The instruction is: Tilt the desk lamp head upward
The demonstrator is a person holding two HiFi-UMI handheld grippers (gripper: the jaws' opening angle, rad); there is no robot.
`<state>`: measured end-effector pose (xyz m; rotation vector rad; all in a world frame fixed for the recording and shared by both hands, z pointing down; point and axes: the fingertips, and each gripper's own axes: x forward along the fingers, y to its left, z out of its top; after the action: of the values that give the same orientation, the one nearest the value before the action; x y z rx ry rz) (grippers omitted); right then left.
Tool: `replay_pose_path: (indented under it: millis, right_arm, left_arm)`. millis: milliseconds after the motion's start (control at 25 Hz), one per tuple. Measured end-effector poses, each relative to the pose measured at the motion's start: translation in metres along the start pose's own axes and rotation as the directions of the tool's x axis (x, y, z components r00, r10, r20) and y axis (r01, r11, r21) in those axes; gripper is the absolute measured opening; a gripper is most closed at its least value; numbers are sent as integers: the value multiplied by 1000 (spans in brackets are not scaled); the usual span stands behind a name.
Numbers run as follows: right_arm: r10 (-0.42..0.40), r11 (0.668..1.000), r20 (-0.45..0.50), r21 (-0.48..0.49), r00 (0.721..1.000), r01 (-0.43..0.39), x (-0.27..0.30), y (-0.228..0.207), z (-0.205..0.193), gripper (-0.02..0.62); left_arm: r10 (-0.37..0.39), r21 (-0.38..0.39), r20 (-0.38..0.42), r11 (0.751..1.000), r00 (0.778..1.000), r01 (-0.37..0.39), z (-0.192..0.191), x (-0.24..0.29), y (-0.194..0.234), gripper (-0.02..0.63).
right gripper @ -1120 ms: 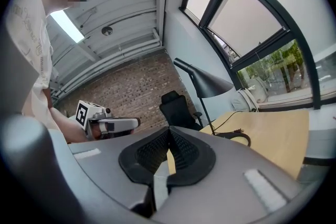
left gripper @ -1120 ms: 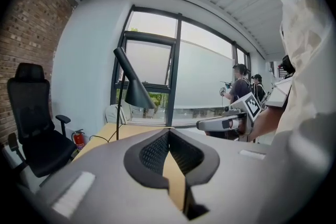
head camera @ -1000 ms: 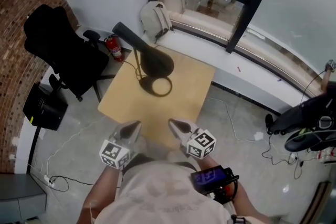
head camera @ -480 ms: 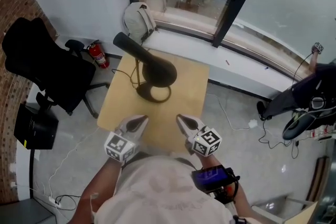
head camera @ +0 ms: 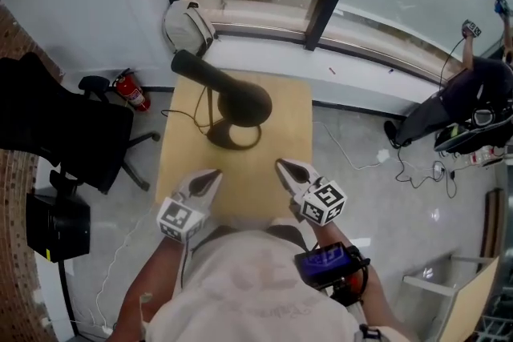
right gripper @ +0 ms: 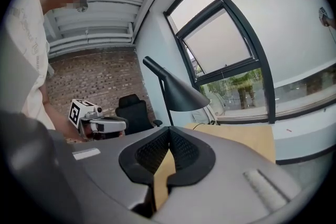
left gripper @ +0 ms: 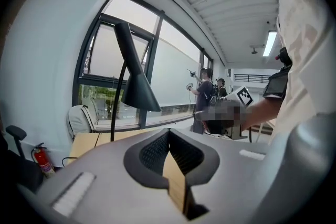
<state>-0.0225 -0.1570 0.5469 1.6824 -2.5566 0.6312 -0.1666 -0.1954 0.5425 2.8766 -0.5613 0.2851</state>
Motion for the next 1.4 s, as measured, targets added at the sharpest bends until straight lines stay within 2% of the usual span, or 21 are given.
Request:
replay_pose_path:
  millis: [160, 320, 640, 760, 1080, 1160, 1200, 1280, 1400]
  right_arm:
    - [-20, 1000, 12, -8, 1000, 20, -2, 3, 6, 14]
    - [-9, 999, 5, -44, 1000, 9, -3, -5, 15, 14]
    - [56, 996, 29, -67, 998, -54, 11, -27, 34, 14]
    - [100, 991, 22, -95, 995, -98, 16, -28, 41, 14]
    - [173, 978, 8, -118, 985, -170, 23, -40, 51, 14]
    - [189, 975, 4, -121, 982, -187, 26, -39, 50, 14]
    - [199, 972, 1, -125, 980, -197, 27, -38, 49, 14]
    - [214, 968, -1, -133, 977, -213, 29, -38, 50, 14]
    - [232, 963, 6, -141, 973, -228, 32, -41, 54, 14]
  left_arm:
    - [-41, 15, -8, 999, 999, 41, 4, 3, 1, 2]
    - [-51, 67, -15, 996, 999, 52, 14, 13, 2, 2]
    - [53, 159, 9, 986, 999, -54, 51, 16, 22, 2]
    - [100, 213, -3, 972, 995, -97, 68, 16, 23, 2]
    - [165, 366, -4, 918, 986, -152, 124, 19, 22, 2]
    - [184, 425, -13, 891, 983, -161, 134, 16, 24, 2]
    - [196, 467, -15, 869, 981, -166, 141, 15, 25, 2]
    - [215, 562, 2, 808, 977, -179, 162, 16, 25, 7]
    - [236, 696, -3, 698, 972, -167, 192, 14, 23, 53]
